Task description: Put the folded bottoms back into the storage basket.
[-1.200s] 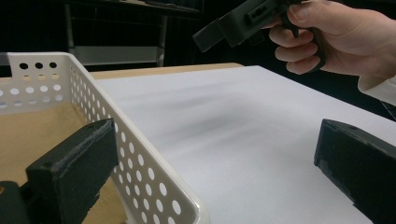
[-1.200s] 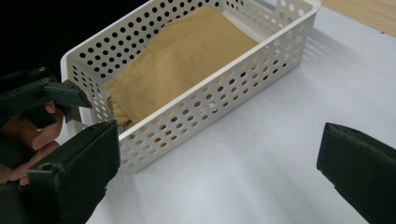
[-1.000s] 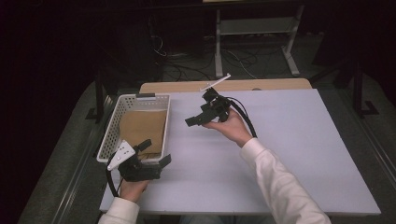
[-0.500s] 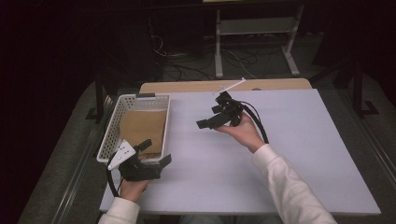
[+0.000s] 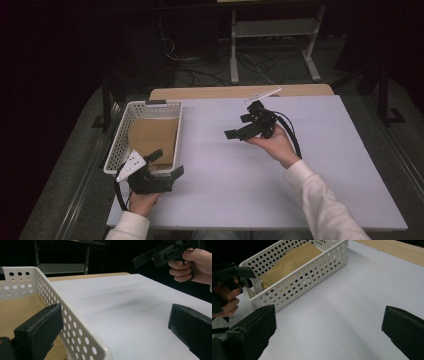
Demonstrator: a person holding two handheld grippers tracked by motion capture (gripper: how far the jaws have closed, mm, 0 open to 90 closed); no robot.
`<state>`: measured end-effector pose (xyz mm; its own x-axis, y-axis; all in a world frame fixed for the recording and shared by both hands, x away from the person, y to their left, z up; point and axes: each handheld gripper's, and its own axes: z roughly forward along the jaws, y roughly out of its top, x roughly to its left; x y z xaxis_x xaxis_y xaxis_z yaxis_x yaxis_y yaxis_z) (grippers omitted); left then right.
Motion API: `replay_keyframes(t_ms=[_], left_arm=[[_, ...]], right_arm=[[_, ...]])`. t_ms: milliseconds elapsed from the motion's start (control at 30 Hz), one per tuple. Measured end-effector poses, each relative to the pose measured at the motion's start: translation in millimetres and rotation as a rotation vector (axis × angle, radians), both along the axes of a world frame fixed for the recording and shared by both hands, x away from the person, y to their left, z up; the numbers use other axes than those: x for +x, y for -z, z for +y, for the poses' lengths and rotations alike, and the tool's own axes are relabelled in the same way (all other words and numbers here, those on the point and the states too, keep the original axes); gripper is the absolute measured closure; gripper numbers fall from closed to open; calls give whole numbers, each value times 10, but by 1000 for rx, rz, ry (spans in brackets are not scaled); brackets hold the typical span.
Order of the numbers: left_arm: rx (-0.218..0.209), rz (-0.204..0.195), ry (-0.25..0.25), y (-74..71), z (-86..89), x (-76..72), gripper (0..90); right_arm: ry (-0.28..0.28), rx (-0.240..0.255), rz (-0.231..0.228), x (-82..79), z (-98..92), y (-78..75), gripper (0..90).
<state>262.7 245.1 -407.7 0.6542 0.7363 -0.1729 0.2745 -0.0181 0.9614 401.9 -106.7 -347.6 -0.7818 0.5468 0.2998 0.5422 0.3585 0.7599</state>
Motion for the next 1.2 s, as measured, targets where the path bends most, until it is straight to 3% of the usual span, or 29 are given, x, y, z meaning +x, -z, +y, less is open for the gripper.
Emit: replay_keyframes(t_ms=[833, 1200], left_arm=[[9, 3, 2, 6, -22, 9, 2], [12, 2, 2, 6, -22, 9, 1]], right_arm=[[103, 37, -2, -253, -692, 191, 0], [163, 41, -23, -491, -947, 320, 0]])
